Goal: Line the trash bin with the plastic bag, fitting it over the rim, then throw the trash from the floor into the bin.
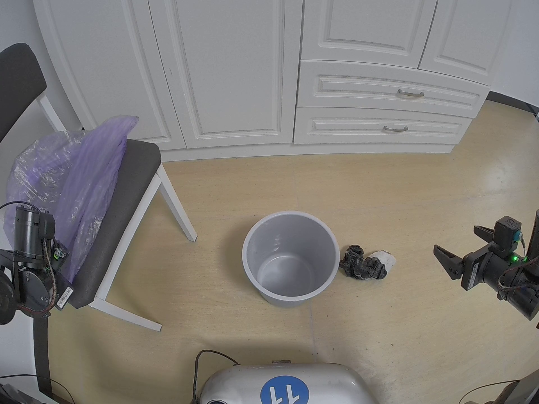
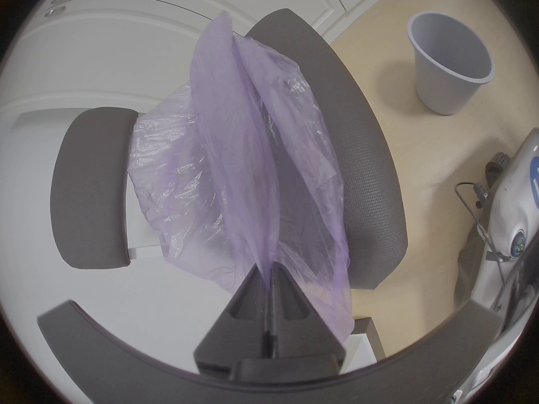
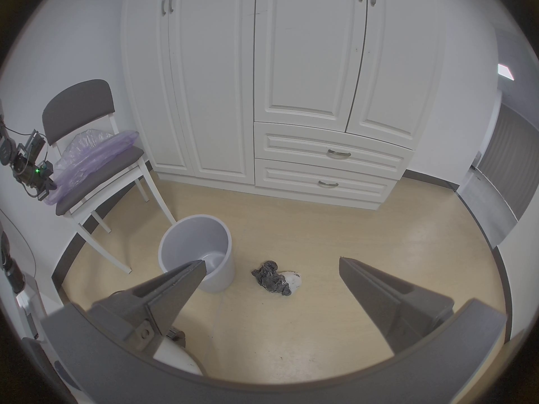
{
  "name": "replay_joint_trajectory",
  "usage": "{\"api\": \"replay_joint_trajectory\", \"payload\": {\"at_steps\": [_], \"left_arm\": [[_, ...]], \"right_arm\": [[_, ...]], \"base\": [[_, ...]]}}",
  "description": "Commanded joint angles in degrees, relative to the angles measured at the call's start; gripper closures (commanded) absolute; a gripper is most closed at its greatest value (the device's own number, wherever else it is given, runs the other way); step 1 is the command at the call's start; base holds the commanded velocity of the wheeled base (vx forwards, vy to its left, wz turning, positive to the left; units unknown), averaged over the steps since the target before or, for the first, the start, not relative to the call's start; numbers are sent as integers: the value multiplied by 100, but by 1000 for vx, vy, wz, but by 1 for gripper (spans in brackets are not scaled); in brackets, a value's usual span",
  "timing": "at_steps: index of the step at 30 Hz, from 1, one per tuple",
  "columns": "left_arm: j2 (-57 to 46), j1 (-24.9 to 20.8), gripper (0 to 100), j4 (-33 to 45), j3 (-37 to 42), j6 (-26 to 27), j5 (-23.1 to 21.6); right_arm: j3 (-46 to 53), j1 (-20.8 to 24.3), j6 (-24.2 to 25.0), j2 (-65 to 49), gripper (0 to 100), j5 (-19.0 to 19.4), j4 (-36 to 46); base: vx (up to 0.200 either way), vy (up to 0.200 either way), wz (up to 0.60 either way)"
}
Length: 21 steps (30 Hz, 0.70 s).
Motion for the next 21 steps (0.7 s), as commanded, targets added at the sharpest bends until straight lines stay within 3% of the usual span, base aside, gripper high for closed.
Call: {"api": "replay_joint_trajectory", "payload": {"at_steps": [1,6,9,13,18,19,21], "left_arm": [[-221,-9,100,-10,42,-1,3],[-432,-35,100,-124,42,-36,-58],[-652,-369,100,-836,253,-239,-568],[-599,-589,100,-1917,587,-880,-1403],[-353,-897,100,-2559,613,-1434,-1465],[-133,-1292,100,-3112,587,-2207,-1623],[34,-1556,100,-3648,578,-2656,-1781]], "right_arm": [[7,1,-86,25,0,-10,-3],[33,1,-138,7,0,-28,-3],[-46,-8,-138,-81,0,-36,-3],[42,-16,-226,-81,0,-45,-3],[77,-95,-332,-37,0,-54,-3],[121,-289,-402,-19,0,-54,-3],[174,-456,-499,-2,0,-45,-3]], "base": [[0,0,0],[0,0,0],[0,0,0],[0,0,0],[0,0,0],[0,0,0],[0,0,0]]}}
